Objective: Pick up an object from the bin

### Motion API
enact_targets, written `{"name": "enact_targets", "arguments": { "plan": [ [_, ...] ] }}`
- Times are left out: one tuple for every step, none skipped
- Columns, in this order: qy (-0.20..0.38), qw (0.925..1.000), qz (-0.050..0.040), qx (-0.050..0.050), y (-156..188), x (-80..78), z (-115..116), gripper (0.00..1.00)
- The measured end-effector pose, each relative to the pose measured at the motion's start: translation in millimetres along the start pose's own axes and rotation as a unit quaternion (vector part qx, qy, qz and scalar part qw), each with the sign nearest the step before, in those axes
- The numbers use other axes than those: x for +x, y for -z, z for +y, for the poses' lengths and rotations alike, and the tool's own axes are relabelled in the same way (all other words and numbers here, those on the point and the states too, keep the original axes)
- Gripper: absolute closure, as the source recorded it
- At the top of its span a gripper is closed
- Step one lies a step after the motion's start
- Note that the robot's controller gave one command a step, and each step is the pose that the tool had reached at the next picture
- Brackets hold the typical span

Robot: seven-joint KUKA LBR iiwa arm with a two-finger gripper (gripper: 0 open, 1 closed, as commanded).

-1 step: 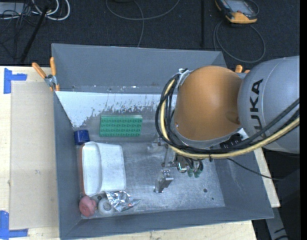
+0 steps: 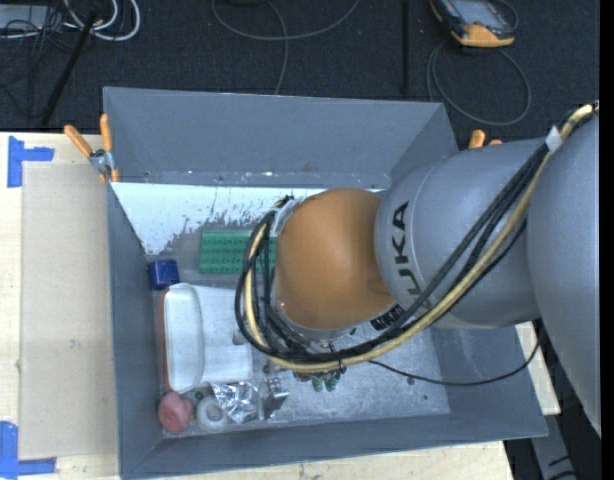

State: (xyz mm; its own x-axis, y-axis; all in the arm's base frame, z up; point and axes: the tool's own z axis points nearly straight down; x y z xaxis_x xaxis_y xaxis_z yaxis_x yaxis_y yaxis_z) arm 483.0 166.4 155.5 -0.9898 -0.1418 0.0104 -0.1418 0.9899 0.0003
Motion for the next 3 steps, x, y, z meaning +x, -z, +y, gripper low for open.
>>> {"name": "enact_targets", "arguments": {
  "plan": [
    [-0.037,0.9993,-0.0012,0.0,-28,8.0,20,0.0],
    [-0.086,0.9963,-0.0044,-0.004,-42,10.9,0,0.0],
    [-0.122,0.9925,-0.0109,-0.005,-56,5.7,2,0.0]
  ]
}}
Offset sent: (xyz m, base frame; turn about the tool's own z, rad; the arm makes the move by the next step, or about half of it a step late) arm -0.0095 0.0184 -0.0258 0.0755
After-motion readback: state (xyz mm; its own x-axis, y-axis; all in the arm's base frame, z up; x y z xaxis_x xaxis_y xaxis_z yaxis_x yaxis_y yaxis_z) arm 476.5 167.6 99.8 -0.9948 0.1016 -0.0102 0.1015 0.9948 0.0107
